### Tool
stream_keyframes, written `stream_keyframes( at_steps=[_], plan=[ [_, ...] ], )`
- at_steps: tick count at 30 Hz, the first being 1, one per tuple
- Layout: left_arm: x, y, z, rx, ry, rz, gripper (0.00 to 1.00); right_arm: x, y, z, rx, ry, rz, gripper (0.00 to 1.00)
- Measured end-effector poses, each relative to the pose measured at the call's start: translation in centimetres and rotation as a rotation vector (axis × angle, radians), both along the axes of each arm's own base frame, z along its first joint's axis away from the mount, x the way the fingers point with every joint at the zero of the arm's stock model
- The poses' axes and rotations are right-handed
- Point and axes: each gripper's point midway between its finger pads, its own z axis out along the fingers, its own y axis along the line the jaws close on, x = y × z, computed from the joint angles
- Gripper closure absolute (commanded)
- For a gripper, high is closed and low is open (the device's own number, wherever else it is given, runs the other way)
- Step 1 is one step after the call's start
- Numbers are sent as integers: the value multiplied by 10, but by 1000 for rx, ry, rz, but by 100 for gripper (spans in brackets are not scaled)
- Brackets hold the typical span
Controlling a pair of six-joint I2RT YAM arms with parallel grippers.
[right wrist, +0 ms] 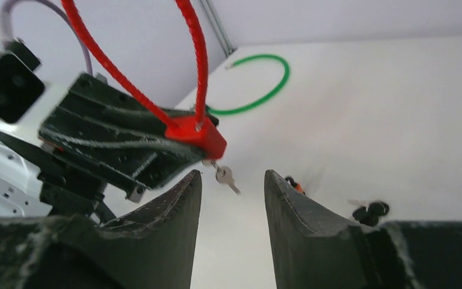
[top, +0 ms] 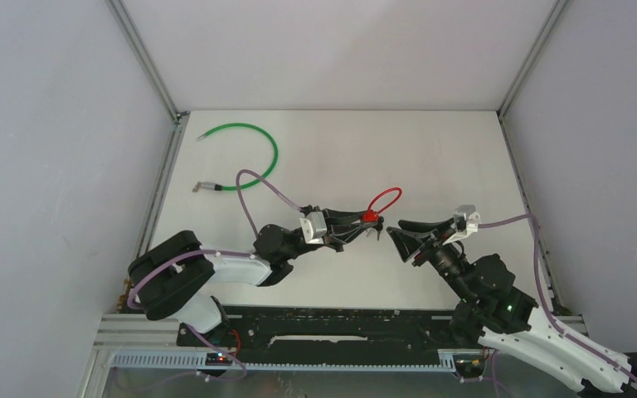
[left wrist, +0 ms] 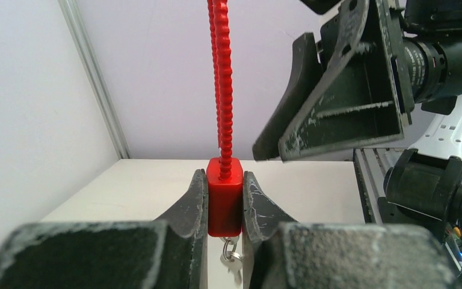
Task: Lock with the key
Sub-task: Lock the lock.
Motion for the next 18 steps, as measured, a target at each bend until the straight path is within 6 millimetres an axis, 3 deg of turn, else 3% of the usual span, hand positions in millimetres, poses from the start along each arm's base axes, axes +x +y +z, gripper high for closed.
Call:
stream_keyframes(
  at_steps=[5,11,18],
  plan=[
    [0,0,0,1,-1,-2,100,8,0,21,53,-58,-28,58],
    [-1,0,0,2,-3,-7,100,24,7,20,44,-59,-51,59],
    [-1,0,0,2,-3,-7,100,27,15,26,69,-66,-16,69]
  ],
)
